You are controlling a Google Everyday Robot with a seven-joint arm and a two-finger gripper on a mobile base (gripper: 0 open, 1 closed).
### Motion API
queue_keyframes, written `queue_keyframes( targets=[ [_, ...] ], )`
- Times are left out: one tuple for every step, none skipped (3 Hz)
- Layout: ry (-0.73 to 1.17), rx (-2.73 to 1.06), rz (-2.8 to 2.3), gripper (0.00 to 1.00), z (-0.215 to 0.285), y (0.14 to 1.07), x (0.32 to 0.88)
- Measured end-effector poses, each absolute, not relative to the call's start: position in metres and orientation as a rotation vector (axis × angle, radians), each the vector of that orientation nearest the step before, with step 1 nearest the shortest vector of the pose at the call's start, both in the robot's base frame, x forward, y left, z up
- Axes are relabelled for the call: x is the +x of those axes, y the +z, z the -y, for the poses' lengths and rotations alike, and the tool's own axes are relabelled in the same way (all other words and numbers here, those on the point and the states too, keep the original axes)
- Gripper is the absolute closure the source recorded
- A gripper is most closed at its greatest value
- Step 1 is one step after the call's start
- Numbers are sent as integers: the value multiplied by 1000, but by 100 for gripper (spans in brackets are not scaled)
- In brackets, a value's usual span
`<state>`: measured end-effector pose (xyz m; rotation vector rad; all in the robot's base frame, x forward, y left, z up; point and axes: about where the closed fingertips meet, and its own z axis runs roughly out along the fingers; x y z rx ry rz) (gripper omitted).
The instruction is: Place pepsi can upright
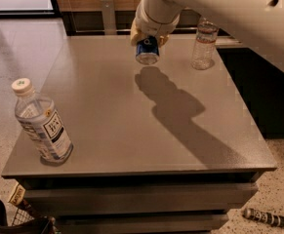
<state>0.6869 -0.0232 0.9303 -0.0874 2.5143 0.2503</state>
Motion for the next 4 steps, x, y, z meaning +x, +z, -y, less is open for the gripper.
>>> queue_keyframes(
  targets=[
    [334,-241,-2360,100,22,950,681],
    [492,-327,-2161,100,14,974,688],
    [666,-341,-2045,100,4,986,687],
    [786,-312,-1942,100,21,972,694]
  ],
)
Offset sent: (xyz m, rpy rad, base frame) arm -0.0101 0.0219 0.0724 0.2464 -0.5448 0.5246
